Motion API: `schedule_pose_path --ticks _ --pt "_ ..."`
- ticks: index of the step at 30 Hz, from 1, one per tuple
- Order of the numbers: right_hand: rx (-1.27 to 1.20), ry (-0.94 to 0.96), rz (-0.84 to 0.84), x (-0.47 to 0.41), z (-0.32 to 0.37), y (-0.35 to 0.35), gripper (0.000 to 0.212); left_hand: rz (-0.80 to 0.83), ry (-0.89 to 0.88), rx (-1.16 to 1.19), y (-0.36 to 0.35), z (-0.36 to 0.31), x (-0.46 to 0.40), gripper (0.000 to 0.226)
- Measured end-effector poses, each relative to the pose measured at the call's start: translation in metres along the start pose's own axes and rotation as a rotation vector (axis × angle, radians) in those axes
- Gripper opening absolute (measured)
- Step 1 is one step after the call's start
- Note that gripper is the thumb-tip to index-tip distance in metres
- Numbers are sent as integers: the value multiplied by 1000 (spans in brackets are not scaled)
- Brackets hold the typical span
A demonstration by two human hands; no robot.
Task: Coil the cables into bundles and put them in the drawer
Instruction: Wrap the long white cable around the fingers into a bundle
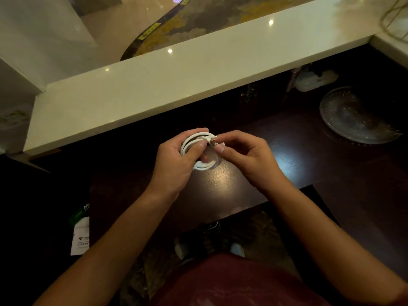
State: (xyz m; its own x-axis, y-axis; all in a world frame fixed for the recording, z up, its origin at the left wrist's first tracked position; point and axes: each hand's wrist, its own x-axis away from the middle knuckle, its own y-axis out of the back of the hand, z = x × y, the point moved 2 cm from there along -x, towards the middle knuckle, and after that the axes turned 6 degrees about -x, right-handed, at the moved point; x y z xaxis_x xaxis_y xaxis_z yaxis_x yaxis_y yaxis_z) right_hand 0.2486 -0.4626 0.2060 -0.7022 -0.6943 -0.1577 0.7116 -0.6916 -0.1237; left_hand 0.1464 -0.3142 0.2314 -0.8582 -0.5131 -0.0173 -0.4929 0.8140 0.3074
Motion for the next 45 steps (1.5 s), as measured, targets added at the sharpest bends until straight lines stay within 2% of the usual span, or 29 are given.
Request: schedule_pose_path --ticks 8,13,16,21,27,29,36,40,45 --pt "-34 -91 130 -4 3 -3 17 13 23 -36 -5 0 0 24" --pt "45 -125 92 -7 4 -2 12 19 71 60 -2 2 -2 23" --pt "84 -140 75 -7 3 -3 16 29 28 -9 -4 0 0 24" --pt "136 -182 -56 -7 -5 -3 30 11 -63 -127 -8 -3 1 25" --pt "584 36 -156 4 -3 -13 36 -13 -82 -123 -11 0 4 24" --pt "619 57 -167 5 -6 -16 31 -10 -86 -119 -12 0 6 24" --pt "104 -170 -112 5 -8 -6 28 -45 -33 -53 -4 5 3 23" --pt "-35 -239 -79 7 -8 -5 31 -32 -35 -28 -4 5 4 23" --pt "-118 -337 -22 8 -13 1 19 -35 -28 -10 -3 5 2 23"
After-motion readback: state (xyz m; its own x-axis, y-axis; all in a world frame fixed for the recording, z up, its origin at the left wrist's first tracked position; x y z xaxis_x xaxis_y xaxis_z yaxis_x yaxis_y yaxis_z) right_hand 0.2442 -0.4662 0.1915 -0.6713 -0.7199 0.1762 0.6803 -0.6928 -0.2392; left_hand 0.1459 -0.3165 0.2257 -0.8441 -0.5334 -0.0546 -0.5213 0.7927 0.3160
